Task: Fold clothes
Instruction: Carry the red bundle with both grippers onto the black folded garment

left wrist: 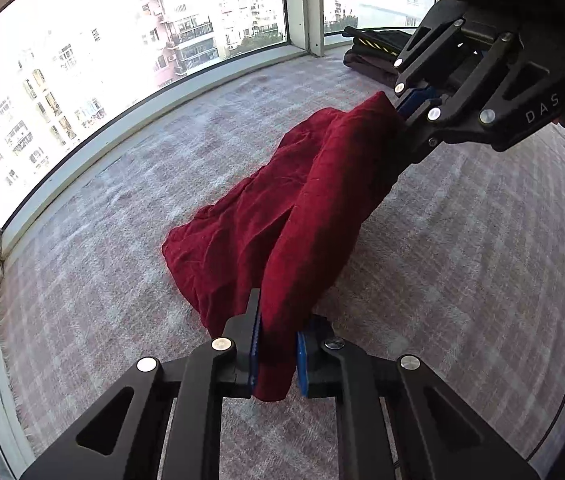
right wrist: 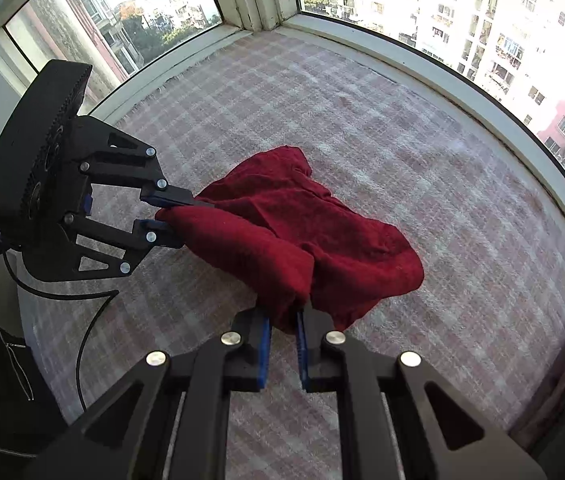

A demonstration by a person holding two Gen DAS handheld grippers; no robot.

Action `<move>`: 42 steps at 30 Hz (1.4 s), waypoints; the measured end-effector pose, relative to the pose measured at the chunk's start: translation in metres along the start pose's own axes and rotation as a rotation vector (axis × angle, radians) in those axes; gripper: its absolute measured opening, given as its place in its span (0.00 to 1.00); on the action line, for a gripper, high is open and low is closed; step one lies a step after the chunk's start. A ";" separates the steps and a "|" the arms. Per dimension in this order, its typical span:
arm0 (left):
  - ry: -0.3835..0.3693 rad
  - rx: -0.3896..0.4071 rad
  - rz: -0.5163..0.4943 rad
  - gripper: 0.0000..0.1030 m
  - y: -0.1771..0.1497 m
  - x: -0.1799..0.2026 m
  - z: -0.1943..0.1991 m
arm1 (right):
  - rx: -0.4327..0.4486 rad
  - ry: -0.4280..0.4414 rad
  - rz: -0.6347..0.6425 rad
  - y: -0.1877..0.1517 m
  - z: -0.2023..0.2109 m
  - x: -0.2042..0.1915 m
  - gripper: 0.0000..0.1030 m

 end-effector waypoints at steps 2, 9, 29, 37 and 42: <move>0.023 -0.001 0.004 0.09 0.006 -0.003 0.006 | 0.011 -0.008 -0.021 0.001 0.004 -0.001 0.10; 0.007 -0.020 0.109 0.09 0.022 -0.019 0.034 | 0.042 -0.067 -0.072 0.007 0.025 -0.011 0.10; -0.013 0.034 -0.044 0.09 0.105 0.099 0.139 | 0.118 -0.275 -0.152 -0.095 0.169 -0.062 0.10; -0.025 0.018 -0.036 0.09 0.184 0.189 0.117 | 0.115 -0.262 -0.182 -0.169 0.230 0.011 0.10; -0.031 0.027 -0.003 0.09 0.253 0.222 0.089 | 0.115 -0.295 -0.159 -0.184 0.273 0.079 0.10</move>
Point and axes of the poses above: each gripper's, at about its wrist camera, not at the fingertips, and z roughly against the way its jaws point, x to its right, y to its top, the point moved 3 cm from there along -z, roughly the way its jaws point, and after that the axes turned 9 degrees about y, right-handed, at the moved point
